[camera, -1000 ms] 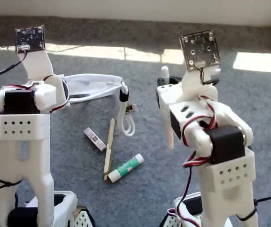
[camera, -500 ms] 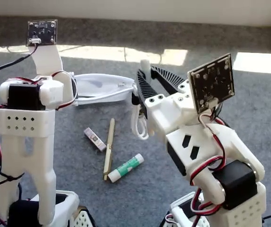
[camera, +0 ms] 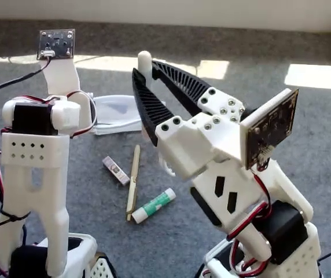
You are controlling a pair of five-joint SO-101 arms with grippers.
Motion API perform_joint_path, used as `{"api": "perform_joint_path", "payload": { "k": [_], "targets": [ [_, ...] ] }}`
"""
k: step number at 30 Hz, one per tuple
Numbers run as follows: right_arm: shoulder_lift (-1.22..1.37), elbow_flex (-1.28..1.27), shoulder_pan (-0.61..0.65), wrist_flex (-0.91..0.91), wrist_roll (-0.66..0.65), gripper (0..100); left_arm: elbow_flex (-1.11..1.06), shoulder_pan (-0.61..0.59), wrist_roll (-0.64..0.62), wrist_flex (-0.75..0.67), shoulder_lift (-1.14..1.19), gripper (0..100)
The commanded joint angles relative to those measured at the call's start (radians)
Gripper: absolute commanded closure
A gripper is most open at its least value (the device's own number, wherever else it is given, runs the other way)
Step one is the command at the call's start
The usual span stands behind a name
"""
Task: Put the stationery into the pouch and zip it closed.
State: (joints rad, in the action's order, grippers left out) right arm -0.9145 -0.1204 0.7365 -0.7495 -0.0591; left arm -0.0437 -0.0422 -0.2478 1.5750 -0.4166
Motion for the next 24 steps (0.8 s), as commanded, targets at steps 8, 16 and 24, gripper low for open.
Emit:
{"api": "perform_joint_path", "payload": {
  "k": [8,16,24],
  "targets": [
    [0.054,0.005,0.05,0.137,0.002,99.4,-0.004,0.012,0.012,-0.006,-0.005,99],
    [0.182,0.005,0.045,0.243,0.0,99.4,-0.004,0.01,0.012,-0.005,-0.007,99],
    [0.291,0.005,0.045,0.289,-0.161,99.4,-0.022,0.01,0.014,-0.008,-0.008,99]
  ]
}}
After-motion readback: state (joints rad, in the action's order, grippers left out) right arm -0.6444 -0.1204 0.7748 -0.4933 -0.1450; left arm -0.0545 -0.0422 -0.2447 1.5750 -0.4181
